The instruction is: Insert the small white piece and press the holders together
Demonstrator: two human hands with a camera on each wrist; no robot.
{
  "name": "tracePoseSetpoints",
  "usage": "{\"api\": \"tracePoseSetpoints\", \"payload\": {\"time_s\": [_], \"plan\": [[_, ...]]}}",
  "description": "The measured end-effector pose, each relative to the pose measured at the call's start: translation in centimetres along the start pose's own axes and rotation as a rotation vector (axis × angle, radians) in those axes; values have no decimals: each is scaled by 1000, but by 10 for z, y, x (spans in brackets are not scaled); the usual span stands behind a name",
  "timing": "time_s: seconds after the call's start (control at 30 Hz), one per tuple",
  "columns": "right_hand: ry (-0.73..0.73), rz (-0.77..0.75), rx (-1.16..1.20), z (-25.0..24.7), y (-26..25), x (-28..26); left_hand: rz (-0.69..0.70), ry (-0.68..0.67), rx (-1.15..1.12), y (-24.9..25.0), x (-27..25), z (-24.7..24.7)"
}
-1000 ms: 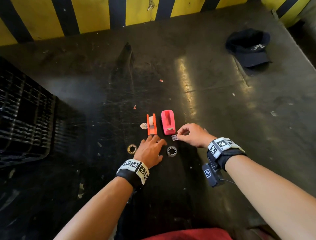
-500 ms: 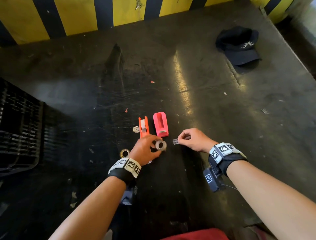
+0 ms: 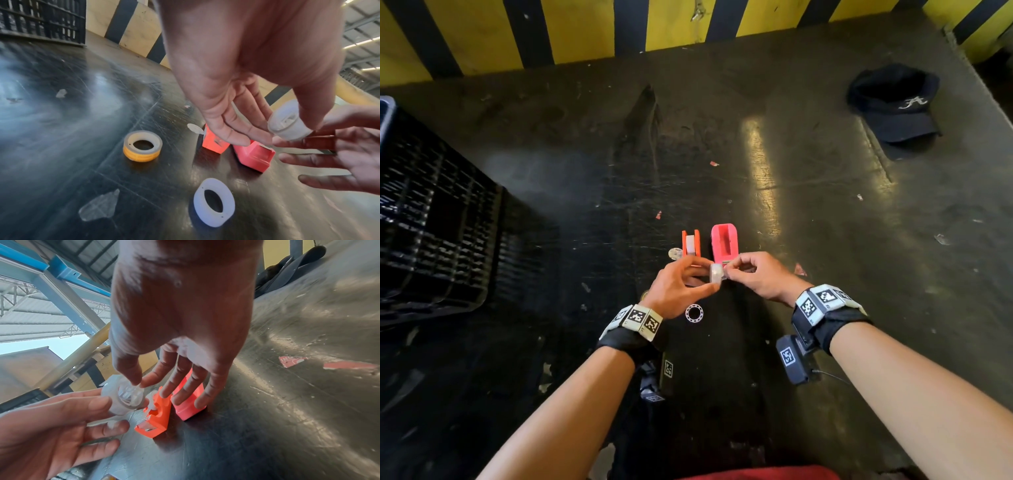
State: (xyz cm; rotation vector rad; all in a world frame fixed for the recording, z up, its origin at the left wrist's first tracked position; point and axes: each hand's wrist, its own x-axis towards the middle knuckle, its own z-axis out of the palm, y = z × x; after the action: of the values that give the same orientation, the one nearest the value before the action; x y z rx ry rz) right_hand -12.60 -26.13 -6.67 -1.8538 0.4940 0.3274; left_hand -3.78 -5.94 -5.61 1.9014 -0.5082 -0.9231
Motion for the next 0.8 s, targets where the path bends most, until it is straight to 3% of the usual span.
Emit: {"api": "tracePoseSetpoints", "payload": {"time_s": [0.23, 0.47, 0.8], "plan": [[-9, 49, 39, 1, 3, 1, -9, -27, -38, 2, -2, -2], [9, 106, 252, 9, 5, -4, 19, 6, -2, 4, 0, 2], [-42, 98, 179, 5, 1, -3, 43, 2, 57, 7, 2, 4]]}}
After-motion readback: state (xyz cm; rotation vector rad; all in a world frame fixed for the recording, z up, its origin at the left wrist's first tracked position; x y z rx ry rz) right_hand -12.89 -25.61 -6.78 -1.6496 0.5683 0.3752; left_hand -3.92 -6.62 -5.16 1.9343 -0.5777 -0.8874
